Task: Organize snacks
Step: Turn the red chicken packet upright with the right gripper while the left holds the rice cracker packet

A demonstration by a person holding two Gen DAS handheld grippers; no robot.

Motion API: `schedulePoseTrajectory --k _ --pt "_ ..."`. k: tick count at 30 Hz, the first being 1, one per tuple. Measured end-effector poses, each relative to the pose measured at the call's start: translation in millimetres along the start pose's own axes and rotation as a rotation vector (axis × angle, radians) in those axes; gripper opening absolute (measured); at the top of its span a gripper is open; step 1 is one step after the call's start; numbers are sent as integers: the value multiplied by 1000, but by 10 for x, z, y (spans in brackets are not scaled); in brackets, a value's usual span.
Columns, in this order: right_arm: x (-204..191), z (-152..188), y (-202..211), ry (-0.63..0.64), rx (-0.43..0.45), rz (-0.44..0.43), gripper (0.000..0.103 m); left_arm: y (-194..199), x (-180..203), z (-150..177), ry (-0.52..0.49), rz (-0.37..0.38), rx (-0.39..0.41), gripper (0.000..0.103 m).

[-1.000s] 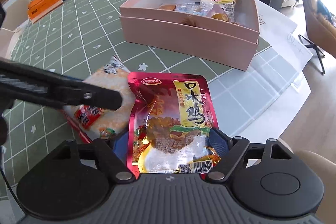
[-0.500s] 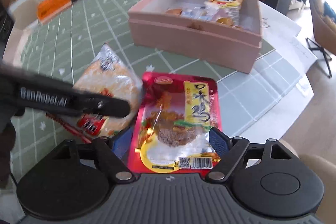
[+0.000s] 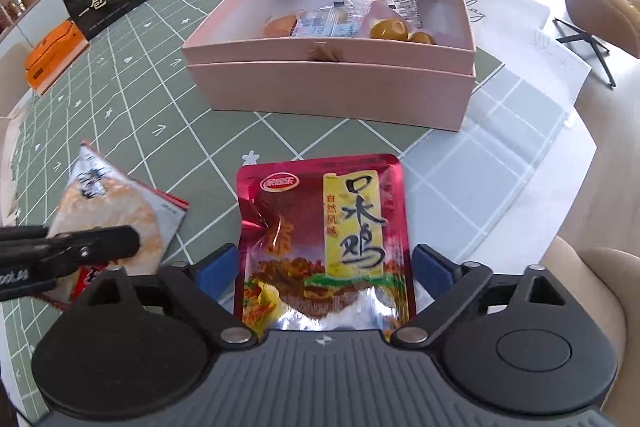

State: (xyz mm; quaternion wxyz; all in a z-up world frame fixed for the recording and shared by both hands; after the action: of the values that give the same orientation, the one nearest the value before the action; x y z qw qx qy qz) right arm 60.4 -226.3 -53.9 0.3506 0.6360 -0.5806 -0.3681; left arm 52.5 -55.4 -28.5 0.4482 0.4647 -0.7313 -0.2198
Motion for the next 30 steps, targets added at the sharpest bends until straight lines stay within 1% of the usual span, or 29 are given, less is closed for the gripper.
schedulePoseTrajectory --k 3,4,6,7,8,9,14,16,18,20,21,22,24,25,27,29,30 --pt "-37 -27 -55 -31 4 34 103 91 -94 23 40 10 23 21" --pt "-60 -32 -76 -30 2 49 103 111 -132 30 53 10 28 21" --pt "-93 -37 -112 1 0 95 103 154 -190 51 72 16 34 21" --pt "-125 -31 -135 36 -5 125 103 167 -207 56 77 18 36 21" --pt "-153 -28 -135 59 0 130 103 179 -218 59 79 19 39 21" --pt "-149 -30 -136 56 -4 128 103 188 -224 63 80 21 42 21" --pt "-167 -39 -153 88 -45 113 103 175 -219 72 86 38 45 21" --pt "-213 -25 -144 129 -35 104 103 171 -218 77 88 40 46 21" --pt "-244 -3 -122 143 -32 92 103 165 -221 83 89 40 44 21" --pt "-287 4 -100 165 -32 80 97 156 -219 84 89 38 41 21" --pt "-328 9 -70 181 -28 71 90 149 -214 85 87 36 38 21" --pt "-388 22 -34 204 -25 55 85 143 -205 85 83 33 35 21" --pt "-505 73 36 251 -18 21 81 131 -186 89 77 30 30 21" --pt "-564 106 60 278 -11 15 80 125 -177 94 75 28 27 21" --pt "-640 160 69 324 11 27 81 113 -165 106 70 24 22 21" --pt "-635 157 54 315 21 26 88 110 -158 113 67 22 19 21" --pt "-594 139 16 287 8 19 96 111 -159 118 68 21 18 21"
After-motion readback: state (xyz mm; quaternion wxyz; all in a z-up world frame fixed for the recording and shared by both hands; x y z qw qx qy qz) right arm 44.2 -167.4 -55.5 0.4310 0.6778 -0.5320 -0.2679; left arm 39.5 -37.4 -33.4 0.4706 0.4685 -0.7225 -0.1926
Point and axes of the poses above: each gripper's, at about its wrist camera, not at the fingertips, and y roughly against the way its jaws point, x to its right, z to its underside, the point moved 9 cm from there along -y, roughly the way its jaws point, and after that the axes turned 7 degrees about z, right-handed, at the moved point
